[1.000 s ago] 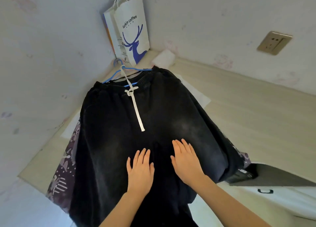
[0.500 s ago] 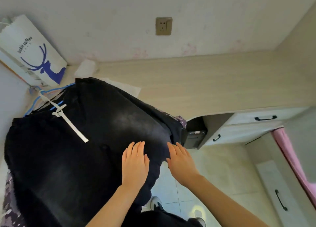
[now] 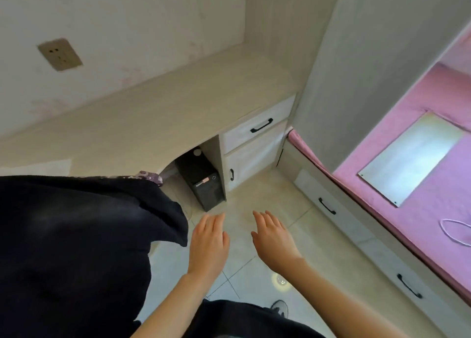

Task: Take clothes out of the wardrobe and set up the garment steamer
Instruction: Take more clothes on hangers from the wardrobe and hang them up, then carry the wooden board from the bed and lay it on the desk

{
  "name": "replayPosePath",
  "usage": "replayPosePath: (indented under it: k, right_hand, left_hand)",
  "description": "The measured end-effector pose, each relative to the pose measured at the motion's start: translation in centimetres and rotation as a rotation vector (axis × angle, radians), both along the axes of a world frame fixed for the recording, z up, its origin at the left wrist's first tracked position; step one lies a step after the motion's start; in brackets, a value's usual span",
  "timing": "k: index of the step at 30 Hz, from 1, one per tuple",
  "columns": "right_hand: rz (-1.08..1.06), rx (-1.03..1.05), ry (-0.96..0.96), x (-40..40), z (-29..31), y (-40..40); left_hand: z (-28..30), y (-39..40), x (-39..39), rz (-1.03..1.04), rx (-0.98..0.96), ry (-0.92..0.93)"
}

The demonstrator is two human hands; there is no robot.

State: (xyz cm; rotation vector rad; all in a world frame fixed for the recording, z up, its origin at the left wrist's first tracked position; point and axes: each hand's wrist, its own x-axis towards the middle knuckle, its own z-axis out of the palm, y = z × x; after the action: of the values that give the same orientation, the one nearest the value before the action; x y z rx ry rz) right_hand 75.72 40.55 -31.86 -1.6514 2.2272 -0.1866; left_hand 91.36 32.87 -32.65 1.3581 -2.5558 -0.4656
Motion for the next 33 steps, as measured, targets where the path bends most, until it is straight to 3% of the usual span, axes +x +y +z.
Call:
replayPosePath:
  k: [16,23,33]
  right_hand:
    - [-0.573,0.021,0.136,-17.0,-2.0,21.5]
    - [-0.743,0.030,0.139,-22.5,-2.7,23.6]
    - [-0.907,0.097,0.156,-35.5,-3.6,21.5]
  left_hand:
    - [-1.6,13.8,-23.0,-0.616,0.021,-0.076]
    - [-1.8,14.2,-31.6,-0.800,0.019,-0.078]
    - [-3.3,9.5,-46.8,-0.889,0.071,-0.074]
